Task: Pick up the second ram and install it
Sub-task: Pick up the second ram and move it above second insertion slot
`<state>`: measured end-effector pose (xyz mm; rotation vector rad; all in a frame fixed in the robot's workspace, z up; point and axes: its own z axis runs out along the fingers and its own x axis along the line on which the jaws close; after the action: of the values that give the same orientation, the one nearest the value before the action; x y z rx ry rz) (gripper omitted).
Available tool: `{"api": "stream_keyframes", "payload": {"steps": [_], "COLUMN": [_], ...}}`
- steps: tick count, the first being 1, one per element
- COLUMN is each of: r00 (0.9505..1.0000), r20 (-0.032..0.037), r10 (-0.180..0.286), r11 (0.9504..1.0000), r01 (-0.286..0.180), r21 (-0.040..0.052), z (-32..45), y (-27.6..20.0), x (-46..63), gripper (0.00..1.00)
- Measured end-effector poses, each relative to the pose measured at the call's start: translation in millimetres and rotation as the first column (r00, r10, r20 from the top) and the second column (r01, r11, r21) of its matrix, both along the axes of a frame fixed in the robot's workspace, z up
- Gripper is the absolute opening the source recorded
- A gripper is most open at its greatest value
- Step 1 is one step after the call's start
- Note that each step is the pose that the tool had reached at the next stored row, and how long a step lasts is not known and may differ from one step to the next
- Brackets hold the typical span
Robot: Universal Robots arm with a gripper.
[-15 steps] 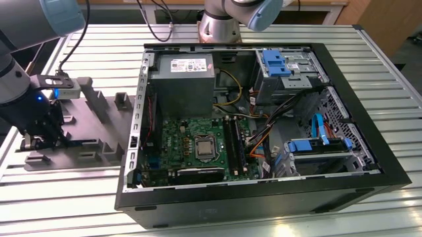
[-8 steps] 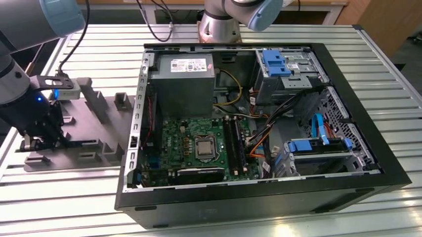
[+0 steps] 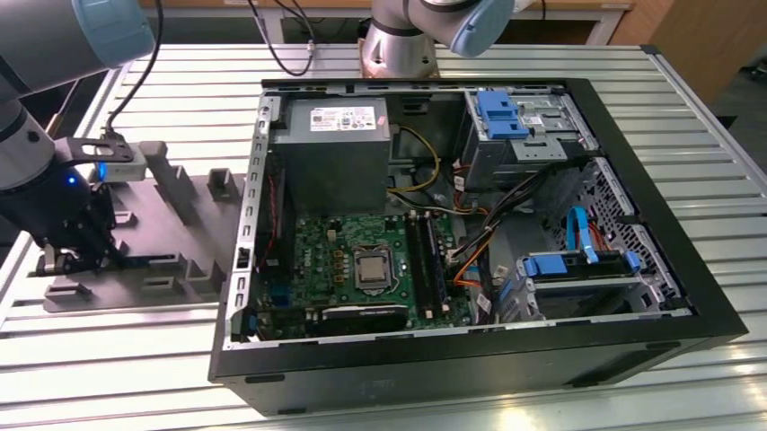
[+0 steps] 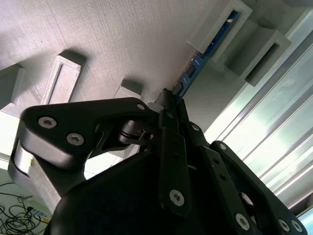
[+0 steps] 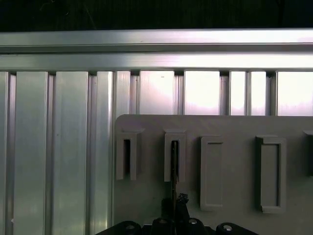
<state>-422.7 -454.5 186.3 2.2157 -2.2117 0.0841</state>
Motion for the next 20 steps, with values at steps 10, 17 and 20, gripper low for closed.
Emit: {"api": "stream_keyframes", "payload": {"steps": [10,17,20], "r00": [1.0,1.0,1.0], "r20": [0.0,0.0,0.0001], "r10": [-0.001,-0.001,-0.001], "r11": [1.0,1.0,1.0], "r01": [0.001,0.001,0.001], "r21": [0.0,0.0,0.0], "z": [5.3,14.2,19.1], "y": [0.0,0.0,0.0], "x": [0.0,0.0,0.0], "gripper": [0.14,0.14,0.14]}}
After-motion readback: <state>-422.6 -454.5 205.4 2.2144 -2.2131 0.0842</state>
